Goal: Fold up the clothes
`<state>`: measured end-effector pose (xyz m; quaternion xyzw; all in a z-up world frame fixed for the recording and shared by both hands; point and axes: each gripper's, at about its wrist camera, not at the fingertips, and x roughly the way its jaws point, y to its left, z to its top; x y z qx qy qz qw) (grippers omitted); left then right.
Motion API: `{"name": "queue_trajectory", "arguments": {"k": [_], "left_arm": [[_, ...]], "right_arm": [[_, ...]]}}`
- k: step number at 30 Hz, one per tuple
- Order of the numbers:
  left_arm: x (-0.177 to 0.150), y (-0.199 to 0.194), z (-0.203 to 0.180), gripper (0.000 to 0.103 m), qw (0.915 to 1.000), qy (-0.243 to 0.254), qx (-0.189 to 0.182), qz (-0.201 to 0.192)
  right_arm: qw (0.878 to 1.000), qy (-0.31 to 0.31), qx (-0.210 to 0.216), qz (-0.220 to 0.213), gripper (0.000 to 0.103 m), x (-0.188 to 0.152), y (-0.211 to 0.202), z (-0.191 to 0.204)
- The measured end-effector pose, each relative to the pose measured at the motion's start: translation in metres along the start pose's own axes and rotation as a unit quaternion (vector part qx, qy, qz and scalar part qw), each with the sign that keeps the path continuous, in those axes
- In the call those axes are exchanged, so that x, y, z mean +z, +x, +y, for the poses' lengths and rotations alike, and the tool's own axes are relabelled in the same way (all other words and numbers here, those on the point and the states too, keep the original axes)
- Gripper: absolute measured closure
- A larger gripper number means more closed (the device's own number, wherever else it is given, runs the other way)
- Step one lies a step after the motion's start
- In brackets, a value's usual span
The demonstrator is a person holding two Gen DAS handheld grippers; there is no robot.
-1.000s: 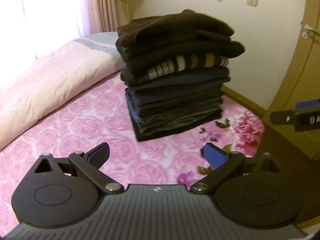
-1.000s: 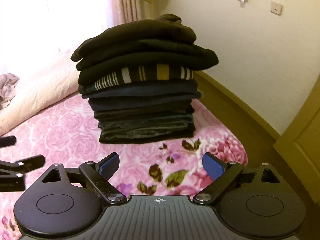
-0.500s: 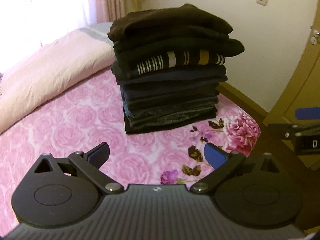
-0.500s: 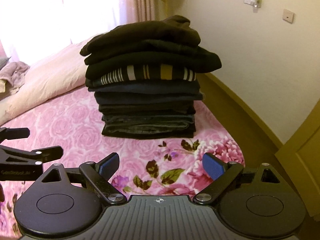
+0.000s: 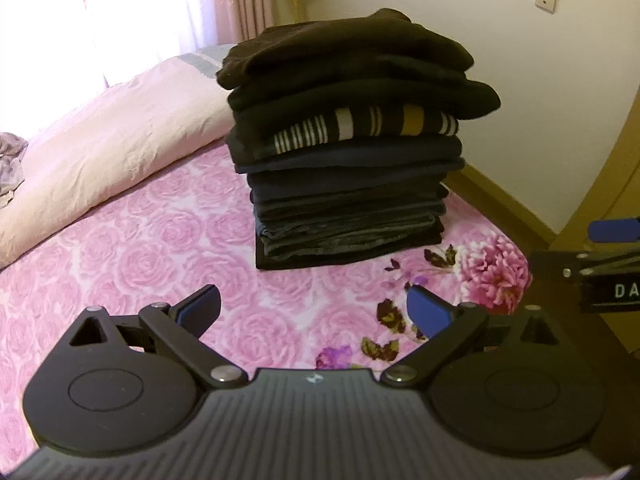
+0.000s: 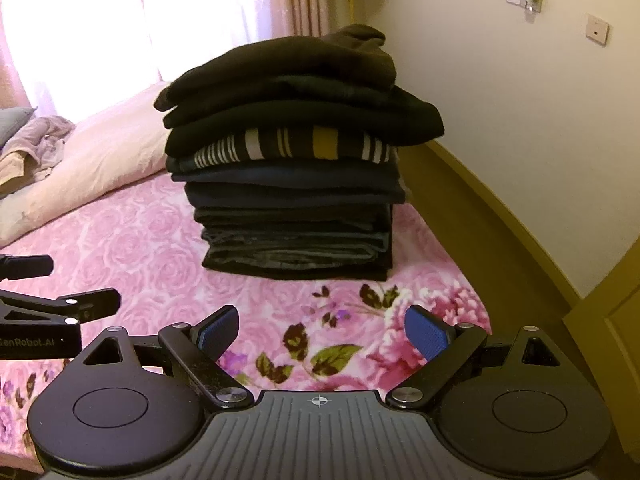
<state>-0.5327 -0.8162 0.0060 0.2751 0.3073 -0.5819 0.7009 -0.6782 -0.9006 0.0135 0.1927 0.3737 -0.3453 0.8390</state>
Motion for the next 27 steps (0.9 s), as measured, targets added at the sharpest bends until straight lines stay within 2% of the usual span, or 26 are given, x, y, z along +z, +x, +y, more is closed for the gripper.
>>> {"name": "queue_trajectory", "arguments": {"k": [16, 27], "left_arm": [[-0.001, 0.004, 0.007, 0.005, 0.9995, -0.03, 0.004, 0.012], [-0.003, 0.003, -0.01, 0.005, 0.9992, -0.037, 0.013, 0.006]], "right_arm": [[1.0, -0.009, 0.021, -0.004, 0.01, 0.005, 0.0, 0.011], [1.0, -0.012, 0.025, -0.004, 0.01, 0.003, -0.004, -0.001]]}}
